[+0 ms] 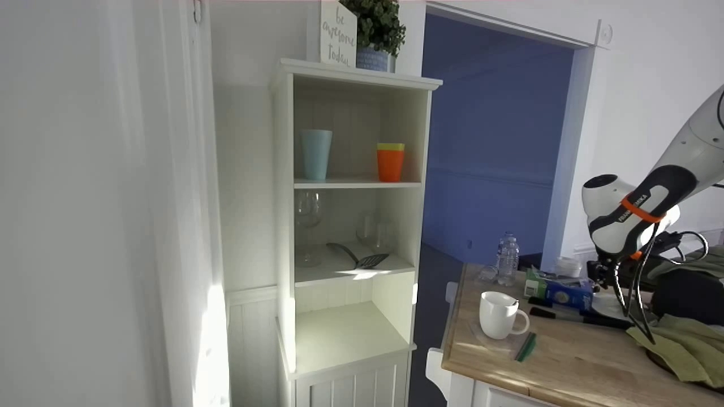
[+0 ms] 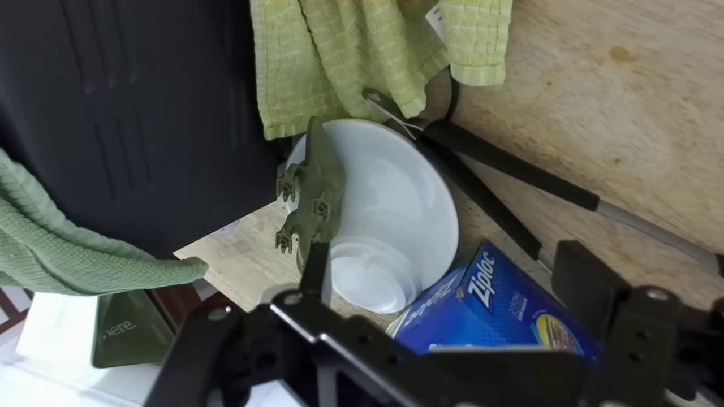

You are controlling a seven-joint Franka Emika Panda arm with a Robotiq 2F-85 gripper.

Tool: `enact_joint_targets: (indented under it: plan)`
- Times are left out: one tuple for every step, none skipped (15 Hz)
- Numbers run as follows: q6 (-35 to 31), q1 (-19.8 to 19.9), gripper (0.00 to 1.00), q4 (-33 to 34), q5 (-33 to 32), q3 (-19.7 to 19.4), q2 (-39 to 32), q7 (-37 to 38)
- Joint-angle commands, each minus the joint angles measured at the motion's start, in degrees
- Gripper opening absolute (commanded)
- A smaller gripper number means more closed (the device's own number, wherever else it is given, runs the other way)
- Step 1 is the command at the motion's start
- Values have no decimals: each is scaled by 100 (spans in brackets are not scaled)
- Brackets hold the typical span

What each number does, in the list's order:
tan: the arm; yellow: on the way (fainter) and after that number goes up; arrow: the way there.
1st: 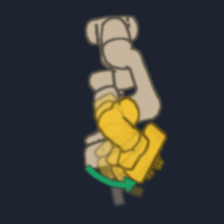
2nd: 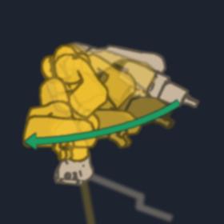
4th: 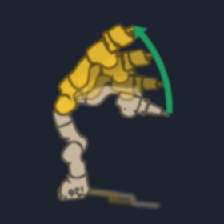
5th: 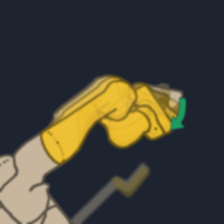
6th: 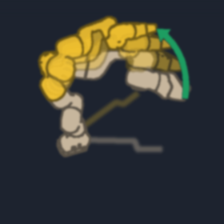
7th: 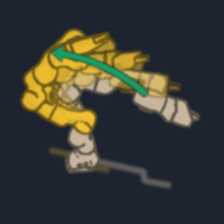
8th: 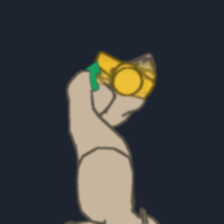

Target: Move the plate forward

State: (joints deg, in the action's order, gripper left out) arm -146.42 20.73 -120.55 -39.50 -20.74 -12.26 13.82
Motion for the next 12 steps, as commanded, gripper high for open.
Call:
enact_joint_targets:
  plan:
    - [104,-86,100,299,124,-93,-335,-43]
    - [115,-62,100,433,189,-90,-499,-80]
    - [159,-45,100,534,274,-81,-621,-145]
    - [107,-33,100,651,295,-104,-763,-127]
    - [120,-12,100,770,390,-105,-915,-167]
    - [70,5,100,895,451,-121,-1077,-162]
    - [72,36,100,1026,601,-111,-1224,-234]
    - [89,45,100,1135,689,-128,-1365,-287]
    - [81,51,100,1242,784,-148,-1505,-346]
    - [81,49,100,1364,855,-181,-1659,-377]
    - [54,54,100,1490,923,-211,-1810,-397]
    - [65,67,100,1604,1017,-227,-1934,-446]
